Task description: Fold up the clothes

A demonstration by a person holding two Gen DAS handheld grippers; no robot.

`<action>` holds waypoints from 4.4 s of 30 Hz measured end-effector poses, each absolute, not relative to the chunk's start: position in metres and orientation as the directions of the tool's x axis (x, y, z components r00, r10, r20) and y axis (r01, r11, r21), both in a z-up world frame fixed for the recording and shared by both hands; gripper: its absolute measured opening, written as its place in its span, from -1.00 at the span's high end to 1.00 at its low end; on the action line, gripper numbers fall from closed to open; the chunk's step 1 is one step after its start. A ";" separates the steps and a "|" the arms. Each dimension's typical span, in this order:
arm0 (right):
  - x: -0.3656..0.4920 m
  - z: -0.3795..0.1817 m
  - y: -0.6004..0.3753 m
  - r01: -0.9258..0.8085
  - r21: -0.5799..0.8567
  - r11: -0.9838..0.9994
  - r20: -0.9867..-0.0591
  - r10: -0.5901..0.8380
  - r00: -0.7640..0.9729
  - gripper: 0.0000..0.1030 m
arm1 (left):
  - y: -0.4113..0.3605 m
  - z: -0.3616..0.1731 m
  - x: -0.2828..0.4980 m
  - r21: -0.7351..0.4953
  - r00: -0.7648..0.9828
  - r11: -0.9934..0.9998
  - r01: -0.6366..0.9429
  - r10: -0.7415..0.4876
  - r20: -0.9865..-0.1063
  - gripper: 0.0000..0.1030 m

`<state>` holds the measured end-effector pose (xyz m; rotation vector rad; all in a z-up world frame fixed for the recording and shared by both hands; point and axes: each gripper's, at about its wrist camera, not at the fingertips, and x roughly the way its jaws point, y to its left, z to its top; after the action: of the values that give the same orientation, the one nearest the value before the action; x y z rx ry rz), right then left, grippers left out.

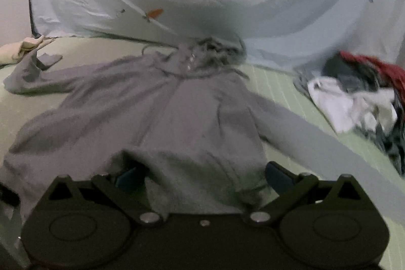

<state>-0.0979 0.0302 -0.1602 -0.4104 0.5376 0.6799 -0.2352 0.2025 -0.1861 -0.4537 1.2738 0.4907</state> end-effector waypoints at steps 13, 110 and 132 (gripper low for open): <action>-0.119 -0.175 0.033 -0.667 -0.426 0.612 -0.658 0.297 0.692 -1.00 | 0.212 -0.187 -0.236 -0.048 0.227 0.829 -0.558 0.097 -0.969 -0.76; 0.124 -0.155 0.099 -0.648 0.015 0.762 -0.843 0.358 0.402 -0.05 | 0.355 -0.184 -0.016 -0.223 0.443 0.717 -0.661 0.133 -0.887 0.14; 0.149 -0.092 0.055 -0.568 0.154 0.808 -0.643 0.519 0.563 0.80 | 0.354 -0.186 -0.059 -0.315 0.461 0.630 -0.709 0.077 -0.884 0.59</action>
<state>0.1489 0.0545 -0.0924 -0.0732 0.7323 0.6406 -0.0594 0.3536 -0.1859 -0.7526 0.9807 0.5441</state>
